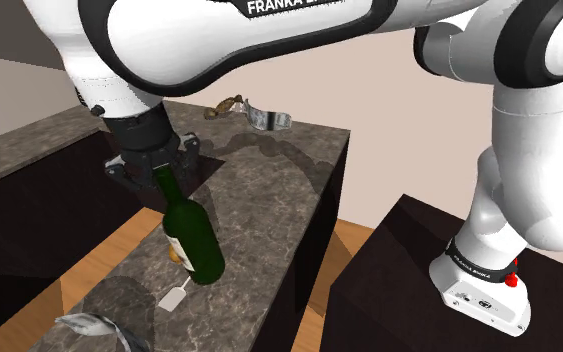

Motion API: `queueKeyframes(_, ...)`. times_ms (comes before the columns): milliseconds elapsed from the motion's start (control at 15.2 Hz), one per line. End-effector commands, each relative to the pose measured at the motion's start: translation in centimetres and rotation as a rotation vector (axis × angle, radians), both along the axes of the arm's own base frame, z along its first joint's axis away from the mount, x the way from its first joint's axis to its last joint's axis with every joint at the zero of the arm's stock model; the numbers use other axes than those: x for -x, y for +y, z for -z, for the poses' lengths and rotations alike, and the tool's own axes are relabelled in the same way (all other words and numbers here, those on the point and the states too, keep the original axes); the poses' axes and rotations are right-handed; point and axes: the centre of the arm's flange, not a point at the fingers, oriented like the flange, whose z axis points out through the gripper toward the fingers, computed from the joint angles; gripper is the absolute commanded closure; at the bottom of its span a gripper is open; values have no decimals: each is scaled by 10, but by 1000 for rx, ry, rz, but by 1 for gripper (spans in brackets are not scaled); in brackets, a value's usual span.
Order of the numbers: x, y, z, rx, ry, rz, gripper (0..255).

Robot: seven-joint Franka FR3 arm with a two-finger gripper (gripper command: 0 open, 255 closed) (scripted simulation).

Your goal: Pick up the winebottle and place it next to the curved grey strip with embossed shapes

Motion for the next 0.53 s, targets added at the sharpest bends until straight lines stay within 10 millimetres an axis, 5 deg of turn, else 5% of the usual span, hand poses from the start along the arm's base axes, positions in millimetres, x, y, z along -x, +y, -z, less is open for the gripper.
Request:
queueKeyframes(0,9,23,7,0,0,1,255)
queueKeyframes(462,32,109,32,0,0,1,255)
